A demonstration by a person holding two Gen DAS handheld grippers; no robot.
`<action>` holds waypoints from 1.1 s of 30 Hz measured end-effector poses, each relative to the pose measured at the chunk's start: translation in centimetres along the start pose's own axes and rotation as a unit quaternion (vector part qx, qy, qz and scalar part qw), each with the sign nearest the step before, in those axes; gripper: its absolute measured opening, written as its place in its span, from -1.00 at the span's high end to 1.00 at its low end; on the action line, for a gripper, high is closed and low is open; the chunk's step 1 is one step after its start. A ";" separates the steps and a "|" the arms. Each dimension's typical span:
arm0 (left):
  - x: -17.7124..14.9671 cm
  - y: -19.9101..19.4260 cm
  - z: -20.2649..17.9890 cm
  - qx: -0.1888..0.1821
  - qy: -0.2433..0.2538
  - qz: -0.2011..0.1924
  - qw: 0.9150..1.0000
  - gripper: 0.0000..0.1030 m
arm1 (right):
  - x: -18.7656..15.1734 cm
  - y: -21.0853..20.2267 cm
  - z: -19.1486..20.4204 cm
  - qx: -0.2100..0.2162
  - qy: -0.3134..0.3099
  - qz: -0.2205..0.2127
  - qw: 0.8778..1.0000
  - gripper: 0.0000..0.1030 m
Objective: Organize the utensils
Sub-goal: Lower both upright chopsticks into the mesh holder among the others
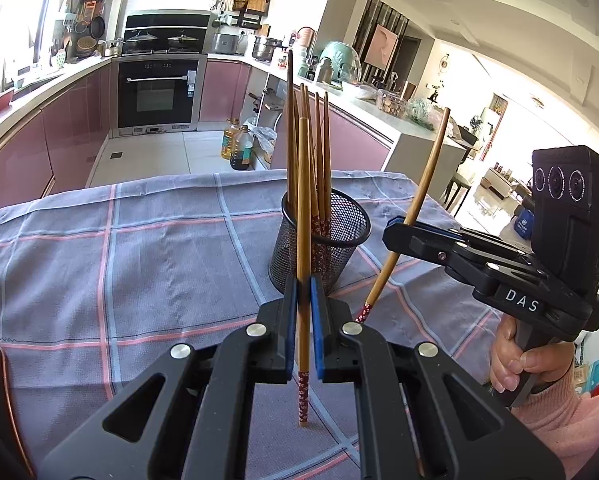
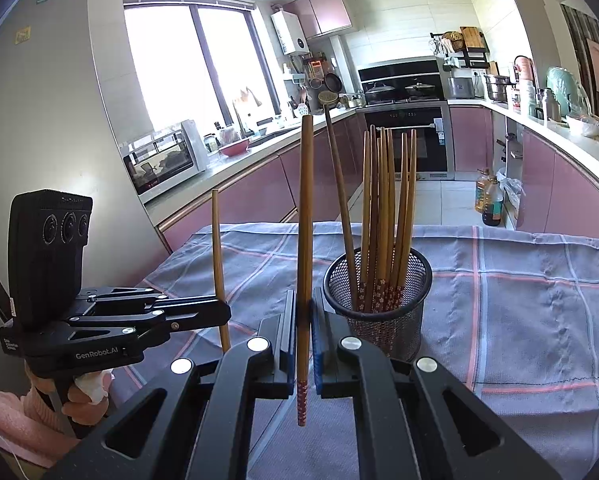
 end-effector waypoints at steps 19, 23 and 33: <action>1.1 -0.6 -0.3 0.004 0.003 -0.017 1.000 0.85 | 1.2 -1.3 -0.1 -0.006 -0.008 -0.022 1.000 0.89; 1.4 -0.8 -0.3 0.002 0.004 -0.021 1.000 0.85 | 1.4 -1.5 -0.2 -0.007 -0.010 -0.027 1.000 0.89; 1.7 -1.1 -0.5 0.000 0.004 -0.025 1.000 0.85 | 1.9 -1.8 -0.3 -0.009 -0.012 -0.033 0.999 0.89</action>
Point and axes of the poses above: each gripper's, at about its wrist camera, not at the fingertips, and y roughly the way its jaws point, z to its left, x to its top, the point moved 7 cm from there along y, roughly the way its jaws point, and after that the axes turned 5 degrees about y, right-handed, at the moved point
